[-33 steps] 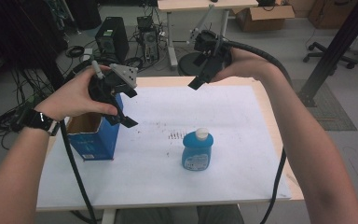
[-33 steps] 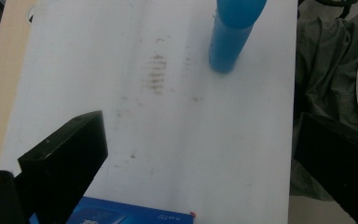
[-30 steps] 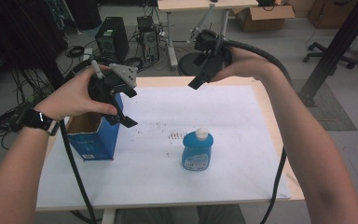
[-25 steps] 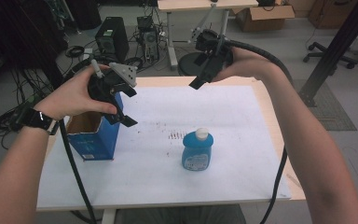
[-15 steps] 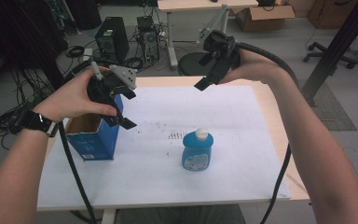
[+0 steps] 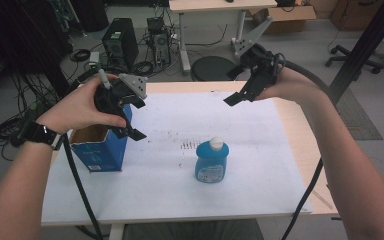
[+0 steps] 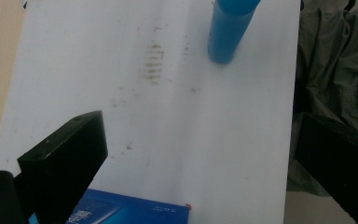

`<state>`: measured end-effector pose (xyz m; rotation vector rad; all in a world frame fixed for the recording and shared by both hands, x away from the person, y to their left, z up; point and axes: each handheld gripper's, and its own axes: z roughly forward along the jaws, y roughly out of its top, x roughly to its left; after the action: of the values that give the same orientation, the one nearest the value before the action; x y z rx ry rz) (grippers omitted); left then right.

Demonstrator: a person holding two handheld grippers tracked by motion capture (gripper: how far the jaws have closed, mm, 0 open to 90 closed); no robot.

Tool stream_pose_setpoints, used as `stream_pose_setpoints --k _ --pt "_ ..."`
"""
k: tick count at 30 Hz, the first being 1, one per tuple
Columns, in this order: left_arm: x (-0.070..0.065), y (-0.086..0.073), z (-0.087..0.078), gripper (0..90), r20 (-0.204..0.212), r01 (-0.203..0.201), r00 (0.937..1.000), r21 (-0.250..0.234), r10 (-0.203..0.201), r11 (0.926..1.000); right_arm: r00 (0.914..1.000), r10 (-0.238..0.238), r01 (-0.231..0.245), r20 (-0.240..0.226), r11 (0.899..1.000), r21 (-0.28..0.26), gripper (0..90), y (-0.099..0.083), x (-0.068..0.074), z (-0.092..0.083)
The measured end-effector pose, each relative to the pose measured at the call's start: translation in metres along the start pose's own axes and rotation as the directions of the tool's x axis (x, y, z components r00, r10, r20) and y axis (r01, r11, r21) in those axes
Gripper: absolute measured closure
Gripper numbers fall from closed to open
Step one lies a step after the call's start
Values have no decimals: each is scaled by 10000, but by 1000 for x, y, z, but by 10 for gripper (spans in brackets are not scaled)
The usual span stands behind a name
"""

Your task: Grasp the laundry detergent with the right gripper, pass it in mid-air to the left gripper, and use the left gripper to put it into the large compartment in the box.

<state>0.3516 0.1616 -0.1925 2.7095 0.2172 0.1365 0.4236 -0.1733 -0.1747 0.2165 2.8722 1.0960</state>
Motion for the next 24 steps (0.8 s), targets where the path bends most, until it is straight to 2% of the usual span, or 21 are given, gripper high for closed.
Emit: stream_pose_setpoints --k 4,8,11,13,17,20,24 --pt "-1 1 2 37 22 -13 10000 34 12 10000 9998 167 -173 -137 9988 -453 22 -14 3 -1" --pt "-2 1 5 39 86 -90 9999 56 90 9999 9990 269 -308 -369 9935 -1094 13 -29 8 -2" --pt "-2 1 6 38 84 -48 10000 48 48 10000 9985 297 -353 -454 9912 -1280 9 -47 12 2" --pt "-2 1 7 38 91 -76 9999 76 75 9999 9983 324 -387 -492 9902 -1338 9 -51 12 4" --pt "-2 3 10 38 125 -81 9999 114 79 9999 9976 170 -275 -672 9870 -1581 9 -68 20 12" --pt "-2 3 11 38 146 -99 9998 131 97 9999 9965 90 -230 -835 9854 -1686 9 -74 25 15" --pt "-3 2 12 38 150 -103 9998 170 100 9998 9933 -99 -145 -1151 9777 -2097 13 -90 37 27"
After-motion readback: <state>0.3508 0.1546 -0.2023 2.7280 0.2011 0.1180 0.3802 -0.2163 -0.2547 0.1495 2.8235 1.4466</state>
